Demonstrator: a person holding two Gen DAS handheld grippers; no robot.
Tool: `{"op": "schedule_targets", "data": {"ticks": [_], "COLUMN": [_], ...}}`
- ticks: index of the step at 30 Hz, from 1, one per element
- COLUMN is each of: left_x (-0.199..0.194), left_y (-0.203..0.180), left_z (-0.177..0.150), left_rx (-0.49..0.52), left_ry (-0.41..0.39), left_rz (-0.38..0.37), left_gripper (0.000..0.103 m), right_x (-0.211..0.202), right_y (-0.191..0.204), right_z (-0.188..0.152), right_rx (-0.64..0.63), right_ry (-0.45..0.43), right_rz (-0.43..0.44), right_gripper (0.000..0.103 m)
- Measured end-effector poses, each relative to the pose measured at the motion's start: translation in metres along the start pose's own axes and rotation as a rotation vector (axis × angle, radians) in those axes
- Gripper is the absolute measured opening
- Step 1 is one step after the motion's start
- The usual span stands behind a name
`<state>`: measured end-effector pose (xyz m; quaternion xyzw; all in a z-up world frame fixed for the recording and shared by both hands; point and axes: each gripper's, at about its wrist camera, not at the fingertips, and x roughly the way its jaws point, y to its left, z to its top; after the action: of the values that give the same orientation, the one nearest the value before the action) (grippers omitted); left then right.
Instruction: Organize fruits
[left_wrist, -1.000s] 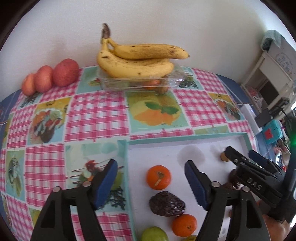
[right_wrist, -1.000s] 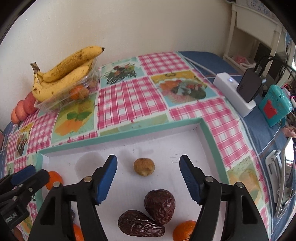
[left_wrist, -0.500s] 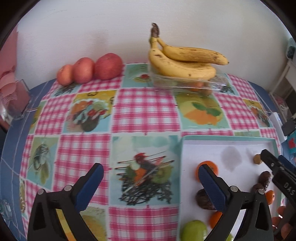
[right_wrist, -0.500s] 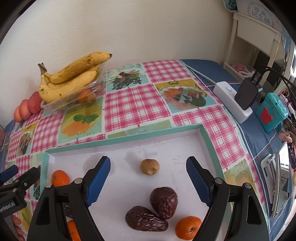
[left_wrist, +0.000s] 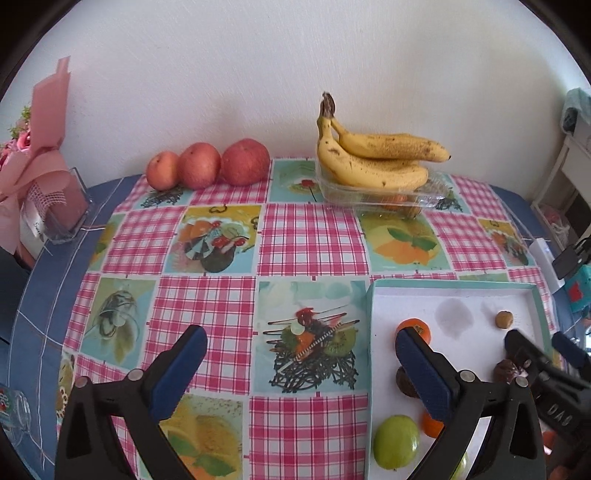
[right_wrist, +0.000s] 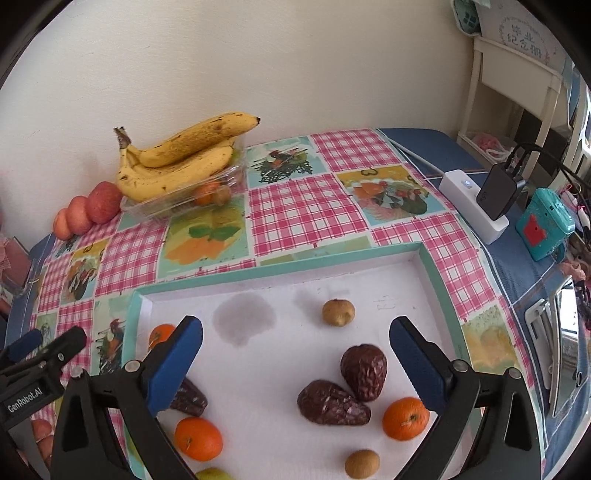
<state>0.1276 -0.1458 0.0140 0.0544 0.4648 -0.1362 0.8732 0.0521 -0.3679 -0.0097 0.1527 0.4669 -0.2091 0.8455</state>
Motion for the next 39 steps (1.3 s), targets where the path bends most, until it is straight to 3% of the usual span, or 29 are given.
{"op": "schedule_targets", "data": {"ticks": [7, 13, 18, 23, 27, 32, 39], "left_x": [-0.015, -0.033, -0.049, -0.063, -0.074, -0.081, -0.077], "left_y": [0.018, 0.028, 0.037, 0.032, 0.033, 0.034, 0.045], "left_z": [-0.015, -0.028, -0.040, -0.053, -0.060, -0.073, -0.098], "left_rx": [-0.034, -0.057, -0.079, -0.014, -0.013, -0.003, -0.017], "left_ry": [0.002, -0.030, -0.043, -0.070, -0.068, -0.050, 0.035], "left_rz": [0.016, 0.100, 0.090, 0.234, 0.184, 0.227, 0.230], "left_gripper": [0.103, 0.103, 0.103, 0.103, 0.103, 0.103, 0.103], "right_x": [-0.017, -0.033, -0.046, -0.053, -0.057, -0.065, -0.073], "right_y": [0.013, 0.024, 0.031, 0.035, 0.035, 0.036, 0.042], "right_z": [-0.020, -0.033, -0.046, -0.060, -0.069, -0.079, -0.096], "right_rx": [-0.029, -0.071, -0.103, -0.113, -0.111, -0.108, -0.133], "right_ry": [0.006, 0.008, 0.007, 0.019, 0.028, 0.036, 0.053], "right_rz": [0.009, 0.023, 0.033, 0.042, 0.051, 0.064, 0.066], "right_gripper": [0.101, 0.101, 0.101, 0.101, 0.101, 0.101, 0.101]}}
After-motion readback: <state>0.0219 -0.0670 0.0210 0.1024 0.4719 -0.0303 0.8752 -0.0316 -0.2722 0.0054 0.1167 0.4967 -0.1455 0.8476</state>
